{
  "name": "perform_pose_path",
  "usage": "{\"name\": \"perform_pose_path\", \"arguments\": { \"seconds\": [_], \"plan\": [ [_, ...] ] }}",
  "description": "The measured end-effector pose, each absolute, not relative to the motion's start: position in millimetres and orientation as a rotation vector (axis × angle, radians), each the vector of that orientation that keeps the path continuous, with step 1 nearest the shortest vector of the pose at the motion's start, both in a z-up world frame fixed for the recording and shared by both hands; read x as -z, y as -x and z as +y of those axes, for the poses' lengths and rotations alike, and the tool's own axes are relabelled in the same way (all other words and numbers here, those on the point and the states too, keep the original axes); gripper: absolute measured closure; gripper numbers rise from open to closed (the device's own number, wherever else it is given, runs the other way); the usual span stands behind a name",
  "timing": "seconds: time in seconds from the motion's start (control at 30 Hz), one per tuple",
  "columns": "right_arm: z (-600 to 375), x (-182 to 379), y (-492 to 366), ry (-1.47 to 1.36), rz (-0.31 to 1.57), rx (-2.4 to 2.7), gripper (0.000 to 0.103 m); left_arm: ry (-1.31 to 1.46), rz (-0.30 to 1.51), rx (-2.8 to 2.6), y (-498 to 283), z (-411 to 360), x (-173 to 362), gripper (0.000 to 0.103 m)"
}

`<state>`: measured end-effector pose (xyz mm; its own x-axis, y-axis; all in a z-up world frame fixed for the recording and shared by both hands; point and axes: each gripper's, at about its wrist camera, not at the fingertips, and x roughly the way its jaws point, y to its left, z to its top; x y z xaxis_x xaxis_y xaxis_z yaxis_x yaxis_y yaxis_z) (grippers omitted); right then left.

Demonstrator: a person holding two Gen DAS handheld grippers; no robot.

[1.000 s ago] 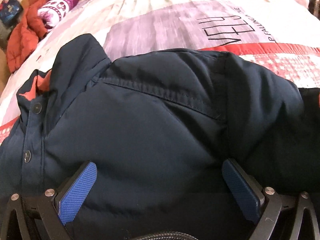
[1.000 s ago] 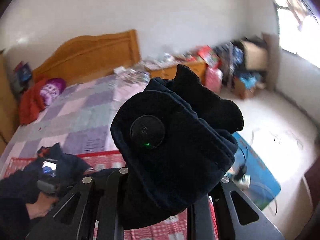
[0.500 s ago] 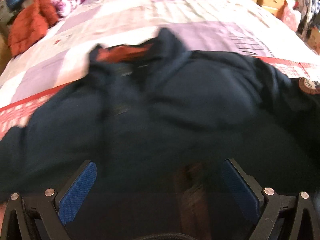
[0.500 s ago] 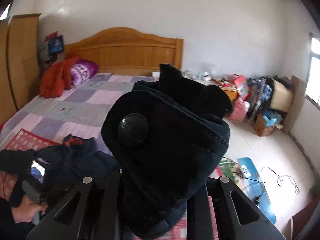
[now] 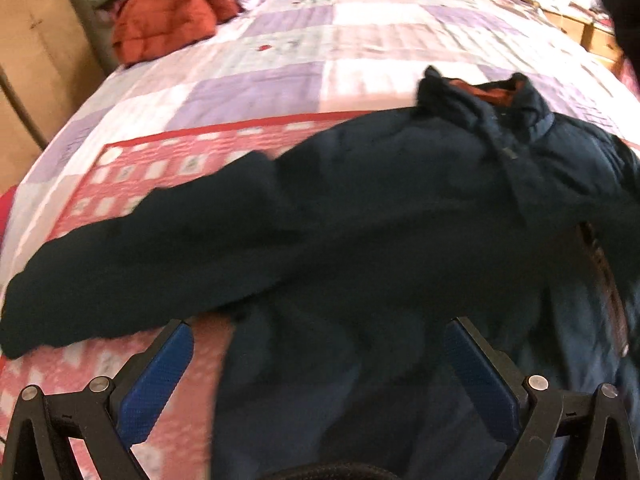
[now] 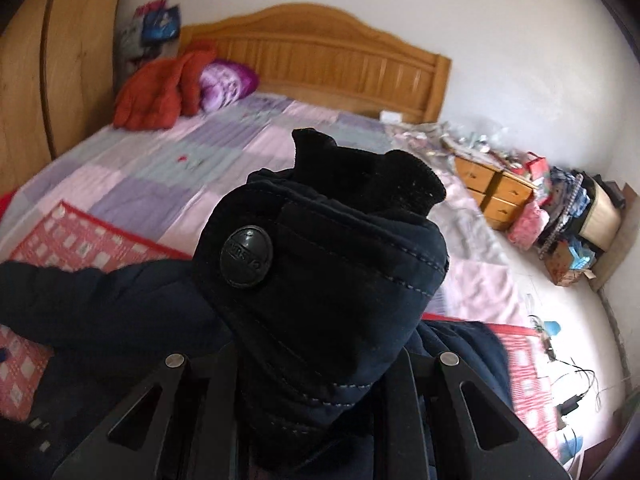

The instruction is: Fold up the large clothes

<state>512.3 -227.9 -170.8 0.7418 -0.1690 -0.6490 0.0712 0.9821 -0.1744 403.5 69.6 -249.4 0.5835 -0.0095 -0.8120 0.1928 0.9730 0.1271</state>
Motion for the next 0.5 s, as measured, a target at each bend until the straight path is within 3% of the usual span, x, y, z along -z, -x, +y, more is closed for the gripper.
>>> {"name": "perform_pose_path", "arguments": {
  "seconds": [0.27, 0.5],
  "plan": [
    [-118.5, 277.9, -562.4, 0.211, 0.839, 0.054, 0.082, -0.207, 0.968, 0.100, -370.1, 128.4, 257.8, 0.000],
    [-82.8, 341.9, -581.1, 0.285, 0.910, 0.085, 0.081, -0.162, 1.002, 0.060, -358.5, 154.1, 275.6, 0.000]
  ]
}}
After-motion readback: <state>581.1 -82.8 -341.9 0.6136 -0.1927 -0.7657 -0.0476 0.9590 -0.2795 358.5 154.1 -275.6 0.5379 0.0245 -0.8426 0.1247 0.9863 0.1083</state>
